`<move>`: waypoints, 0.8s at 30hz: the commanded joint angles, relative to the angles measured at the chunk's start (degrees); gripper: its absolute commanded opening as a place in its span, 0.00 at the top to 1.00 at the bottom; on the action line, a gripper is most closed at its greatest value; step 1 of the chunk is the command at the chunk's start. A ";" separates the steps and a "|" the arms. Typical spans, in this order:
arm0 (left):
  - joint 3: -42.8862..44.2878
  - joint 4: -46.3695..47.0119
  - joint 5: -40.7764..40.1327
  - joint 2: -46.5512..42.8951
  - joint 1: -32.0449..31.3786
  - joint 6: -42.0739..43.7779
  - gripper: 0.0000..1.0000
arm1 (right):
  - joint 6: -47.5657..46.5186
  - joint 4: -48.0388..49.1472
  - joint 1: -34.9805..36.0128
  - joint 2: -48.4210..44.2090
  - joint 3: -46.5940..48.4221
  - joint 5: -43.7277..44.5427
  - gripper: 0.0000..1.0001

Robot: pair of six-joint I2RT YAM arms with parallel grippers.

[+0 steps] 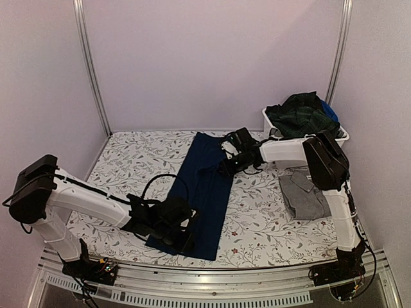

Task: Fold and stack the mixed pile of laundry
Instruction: Rotate the rectangle-folded T-shirt at the center of the board.

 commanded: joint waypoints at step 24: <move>21.47 0.41 -3.22 5.15 32.64 21.55 0.52 | 4.19 -3.10 -1.12 -10.23 -5.12 0.86 0.55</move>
